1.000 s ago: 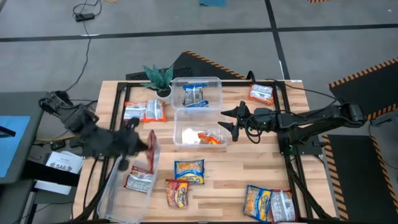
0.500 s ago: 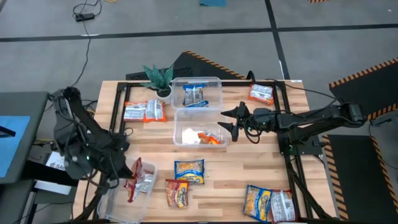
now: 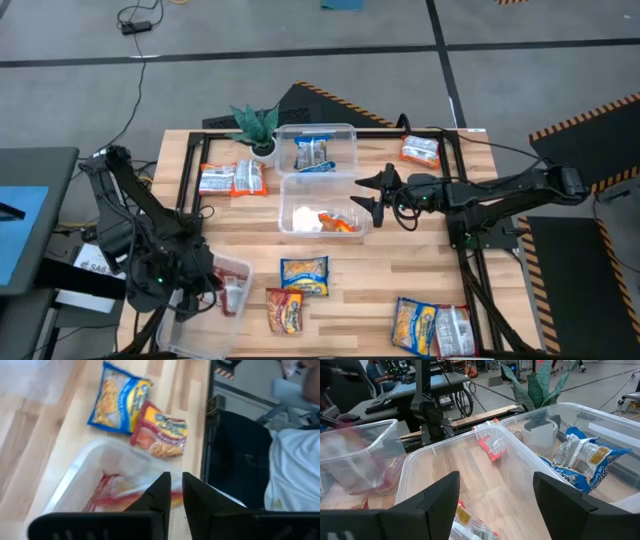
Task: Sort Maruchan noodles
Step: Put the red noodle pack into the bottom transparent bin, then put the orange noodle pack into the middle transparent bin
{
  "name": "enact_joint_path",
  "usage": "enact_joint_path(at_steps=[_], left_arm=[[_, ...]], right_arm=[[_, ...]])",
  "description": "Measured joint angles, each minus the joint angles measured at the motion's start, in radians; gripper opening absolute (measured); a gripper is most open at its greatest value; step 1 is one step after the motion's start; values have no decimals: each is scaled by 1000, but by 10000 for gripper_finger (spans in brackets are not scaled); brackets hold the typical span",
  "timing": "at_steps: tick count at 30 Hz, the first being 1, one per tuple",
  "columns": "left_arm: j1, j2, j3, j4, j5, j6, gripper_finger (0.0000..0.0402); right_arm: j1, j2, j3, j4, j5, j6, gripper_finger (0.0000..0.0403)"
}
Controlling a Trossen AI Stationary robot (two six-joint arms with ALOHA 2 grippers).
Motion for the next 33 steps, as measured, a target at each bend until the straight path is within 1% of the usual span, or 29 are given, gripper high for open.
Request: enact_joint_path(at_steps=[3,6,11,16,20,22,24,26,28,31,33], left_arm=[[0,0,0,-53,0,-57,55],[0,0,0,-82,-28,-63,71],[19,-1,0,-86,-120,34,88],[109,-1,0,-142,-193,162,98],[247,-1,-2,-249,-203,239,101],[345,-2,-12,-275,-197,293,101],[448,-2,-34,-264,-160,383,101],[557,-2,-68,-208,-108,517,101],[657,-2,-110,-113,-50,661,101],[802,-2,-184,78,43,878,101],[893,-2,-234,189,108,982,101]], right_arm=[[-2,0,0,0,0,-4,276],[-13,0,0,0,0,-5,276],[-32,0,0,0,0,-6,276],[-34,0,0,0,0,-8,276],[-34,0,0,0,0,-8,276],[-34,0,0,0,0,-9,276],[-34,0,0,0,0,-10,276],[-34,0,0,0,0,-12,276],[-34,0,0,-1,0,-28,276],[-34,0,0,-1,0,-35,276],[-34,0,0,-1,0,-35,276]])
